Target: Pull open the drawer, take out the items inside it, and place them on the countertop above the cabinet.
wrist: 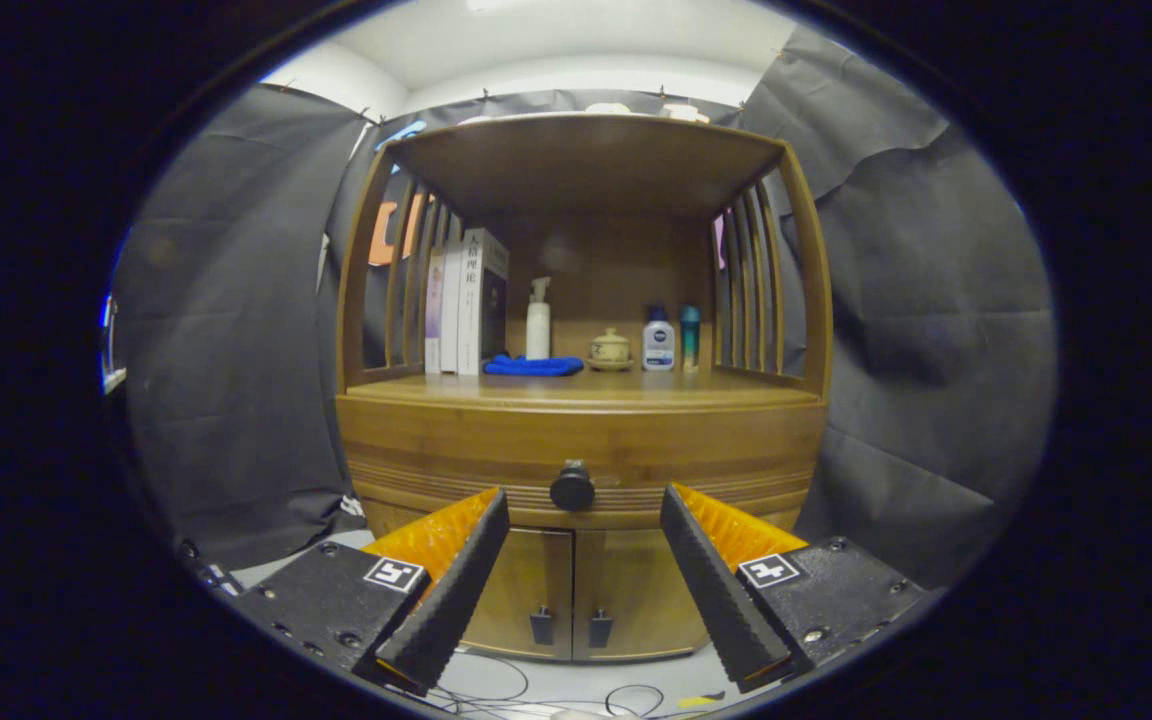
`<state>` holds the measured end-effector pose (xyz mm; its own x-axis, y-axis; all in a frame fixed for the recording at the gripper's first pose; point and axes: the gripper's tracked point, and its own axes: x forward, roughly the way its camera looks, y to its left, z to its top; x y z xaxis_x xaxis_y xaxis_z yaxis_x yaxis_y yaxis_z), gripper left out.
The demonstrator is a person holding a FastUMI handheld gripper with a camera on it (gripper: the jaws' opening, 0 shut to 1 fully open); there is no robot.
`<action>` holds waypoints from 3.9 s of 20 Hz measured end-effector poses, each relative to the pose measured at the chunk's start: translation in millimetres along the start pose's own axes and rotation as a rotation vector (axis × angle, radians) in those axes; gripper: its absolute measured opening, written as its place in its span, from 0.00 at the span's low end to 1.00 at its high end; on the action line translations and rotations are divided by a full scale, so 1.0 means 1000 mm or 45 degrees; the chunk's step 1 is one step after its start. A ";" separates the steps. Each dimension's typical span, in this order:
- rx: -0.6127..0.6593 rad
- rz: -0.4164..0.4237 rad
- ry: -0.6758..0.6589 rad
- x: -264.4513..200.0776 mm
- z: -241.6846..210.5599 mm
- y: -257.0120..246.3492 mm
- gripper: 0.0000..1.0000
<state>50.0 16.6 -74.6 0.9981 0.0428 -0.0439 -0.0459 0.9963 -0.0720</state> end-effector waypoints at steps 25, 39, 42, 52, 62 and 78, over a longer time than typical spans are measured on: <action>0.013 -0.019 0.152 0.126 -0.028 0.009 0.36; -0.018 0.014 0.176 0.038 -0.040 0.008 0.30; 0.028 0.019 0.180 0.020 -0.044 0.009 0.30; 0.011 0.037 0.207 -0.027 -0.056 0.014 0.30; -0.001 0.070 0.282 -0.050 -0.060 0.017 0.30; 0.136 0.159 0.563 -0.028 0.070 -0.020 0.97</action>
<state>25.7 0.5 -2.2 0.8710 0.1504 -0.4677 -0.1371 0.9886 0.0625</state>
